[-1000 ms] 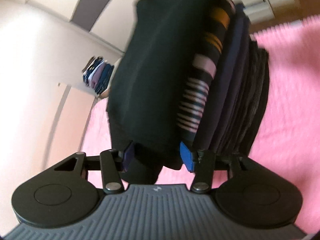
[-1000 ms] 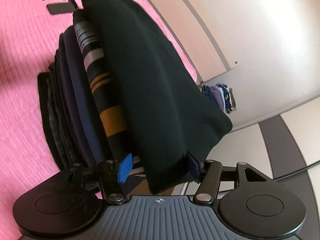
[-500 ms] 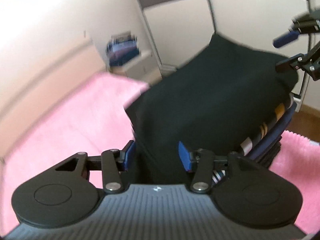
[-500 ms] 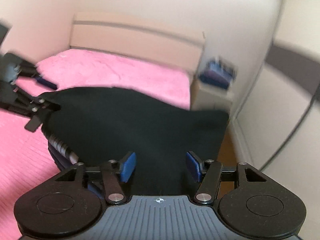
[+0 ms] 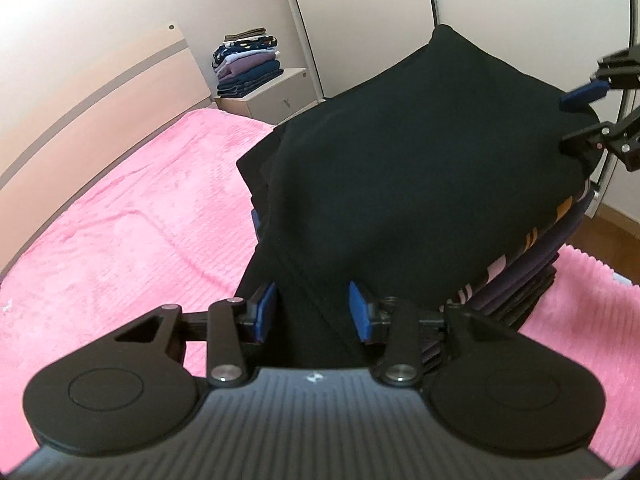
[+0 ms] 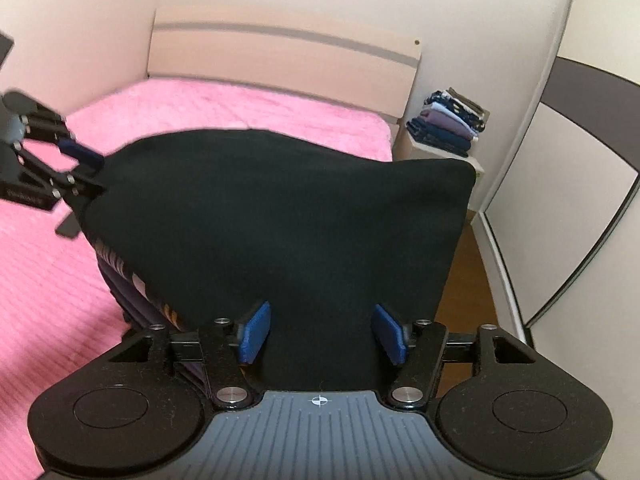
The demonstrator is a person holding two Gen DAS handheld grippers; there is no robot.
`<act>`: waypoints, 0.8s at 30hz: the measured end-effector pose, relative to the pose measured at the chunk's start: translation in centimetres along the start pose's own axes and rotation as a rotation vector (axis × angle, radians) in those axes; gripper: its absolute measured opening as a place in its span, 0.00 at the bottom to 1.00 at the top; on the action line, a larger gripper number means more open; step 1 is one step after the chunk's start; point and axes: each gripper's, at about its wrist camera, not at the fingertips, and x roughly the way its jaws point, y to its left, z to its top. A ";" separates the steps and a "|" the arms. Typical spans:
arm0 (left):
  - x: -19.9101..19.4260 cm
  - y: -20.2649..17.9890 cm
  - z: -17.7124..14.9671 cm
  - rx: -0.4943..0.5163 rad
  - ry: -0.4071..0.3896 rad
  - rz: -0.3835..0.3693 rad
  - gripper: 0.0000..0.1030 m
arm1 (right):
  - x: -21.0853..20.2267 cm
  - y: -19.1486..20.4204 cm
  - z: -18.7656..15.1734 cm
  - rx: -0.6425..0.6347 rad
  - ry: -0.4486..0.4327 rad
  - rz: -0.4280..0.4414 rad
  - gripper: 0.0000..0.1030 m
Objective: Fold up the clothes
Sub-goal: 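Open both grippers to release the jacket on the stack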
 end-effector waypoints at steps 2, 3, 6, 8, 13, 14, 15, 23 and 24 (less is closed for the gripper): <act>-0.6 -0.3 0.1 -0.004 0.006 0.001 0.34 | -0.2 0.2 0.0 -0.014 0.019 -0.025 0.74; -1.0 -0.4 0.0 -0.009 0.008 0.002 0.35 | -0.7 0.3 0.0 -0.009 0.020 -0.030 0.75; -2.8 -0.7 -0.5 -0.060 0.004 0.004 0.47 | -2.5 1.0 -0.5 -0.001 0.004 -0.033 0.79; -4.4 -1.0 -1.4 -0.132 0.007 0.004 0.57 | -4.5 1.5 -1.1 0.011 -0.010 -0.038 0.90; -8.6 -2.5 -4.5 -0.340 0.048 0.008 0.83 | -9.3 2.8 -4.4 0.172 0.009 0.002 0.98; -9.5 -3.1 -5.3 -0.388 0.066 0.008 0.86 | -10.0 3.2 -5.2 0.209 0.026 0.011 0.99; -10.5 -3.6 -6.2 -0.432 0.082 0.004 0.88 | -10.5 3.6 -5.9 0.248 0.044 0.020 0.99; -17.1 -4.7 -10.0 -0.847 0.080 -0.061 0.89 | -14.2 6.1 -8.6 0.401 0.154 0.051 0.99; -17.9 -4.6 -10.1 -0.882 0.061 -0.064 0.89 | -14.8 6.2 -8.4 0.402 0.148 0.041 0.99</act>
